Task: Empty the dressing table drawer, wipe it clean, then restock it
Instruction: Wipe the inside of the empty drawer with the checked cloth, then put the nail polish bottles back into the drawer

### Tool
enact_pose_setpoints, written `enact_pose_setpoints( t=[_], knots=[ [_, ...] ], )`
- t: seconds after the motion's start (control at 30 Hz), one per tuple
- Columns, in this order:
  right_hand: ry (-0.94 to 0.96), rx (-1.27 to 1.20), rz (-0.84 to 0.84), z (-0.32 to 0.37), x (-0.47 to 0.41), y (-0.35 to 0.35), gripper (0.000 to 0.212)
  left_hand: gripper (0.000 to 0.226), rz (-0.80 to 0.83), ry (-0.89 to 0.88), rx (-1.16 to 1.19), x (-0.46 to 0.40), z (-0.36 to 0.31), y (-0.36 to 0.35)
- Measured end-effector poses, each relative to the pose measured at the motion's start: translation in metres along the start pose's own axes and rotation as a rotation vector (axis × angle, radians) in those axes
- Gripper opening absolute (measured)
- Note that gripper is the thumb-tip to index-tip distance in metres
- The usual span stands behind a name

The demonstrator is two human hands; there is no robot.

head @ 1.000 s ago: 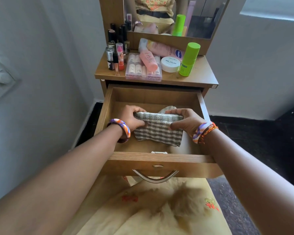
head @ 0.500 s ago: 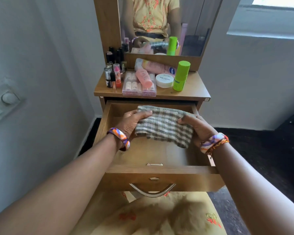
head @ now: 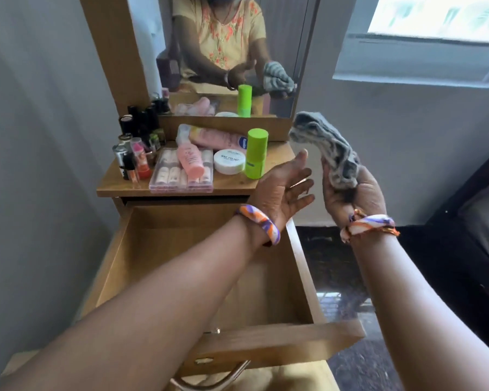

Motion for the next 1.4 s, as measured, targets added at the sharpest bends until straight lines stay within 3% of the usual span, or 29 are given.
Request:
enact_pose_setpoints(
  t=[0.07,0.1,0.23,0.33,0.43,0.5,0.6,0.9,0.97,1.07,1.13,1.27,1.4],
  knots=[
    [0.048,0.208,-0.129,-0.007,-0.009,-0.007,0.044,0.016,-0.141,-0.072,-0.137,-0.014,0.006,-0.006],
    [0.053,0.359,-0.16,-0.01,-0.01,-0.01,0.035,0.025,-0.211,-0.108,-0.213,-0.022,0.01,-0.006],
    [0.055,0.822,-0.115,-0.012,-0.013,-0.012,0.049,0.037,-0.36,-0.206,-0.448,-0.046,0.014,0.004],
    [0.34,1.297,-0.121,-0.007,-0.017,-0.009,0.075,0.043,-0.331,-0.251,-0.526,-0.054,0.012,0.005],
    [0.608,1.666,-0.164,-0.009,-0.026,-0.008,0.07,0.037,-0.326,-0.245,-0.484,-0.063,0.008,0.001],
    [0.68,1.701,-0.198,-0.012,-0.03,-0.012,0.054,0.03,-0.359,-0.223,-0.401,-0.066,0.005,-0.002],
    [0.763,1.764,-0.232,-0.015,-0.04,-0.019,0.035,0.053,-0.382,-0.248,-0.365,-0.064,0.007,-0.006],
    [0.778,1.9,-0.295,-0.022,-0.044,-0.025,0.041,0.048,-0.275,-0.322,-0.481,-0.054,0.005,-0.004],
    [0.775,1.935,-0.3,-0.022,-0.036,-0.026,0.044,0.04,-0.253,-0.294,-0.535,-0.046,0.0,0.001],
    [0.875,2.042,-0.308,-0.024,-0.018,-0.032,0.044,0.009,-0.142,-0.262,-0.633,-0.031,-0.013,0.009],
    [0.981,2.087,-0.282,-0.029,-0.005,-0.04,0.039,0.022,-0.104,-0.288,-0.703,-0.02,-0.025,0.016],
    [1.133,2.121,-0.162,-0.05,0.02,-0.064,0.031,0.015,-0.088,-0.359,-0.737,-0.003,-0.05,0.03],
    [1.216,2.136,-0.005,-0.075,0.034,-0.087,0.027,0.022,-0.093,-0.462,-0.831,0.005,-0.079,0.048]
  ],
)
Point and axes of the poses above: each hand's wrist, its own x-axis away from the middle knuckle, its own y-axis out of the back of the hand, z = x × y, the point moved 1 cm from there along -x, towards the middle knuckle, and after that the axes turned 15 degrees about -z, right-handed, at the moved point
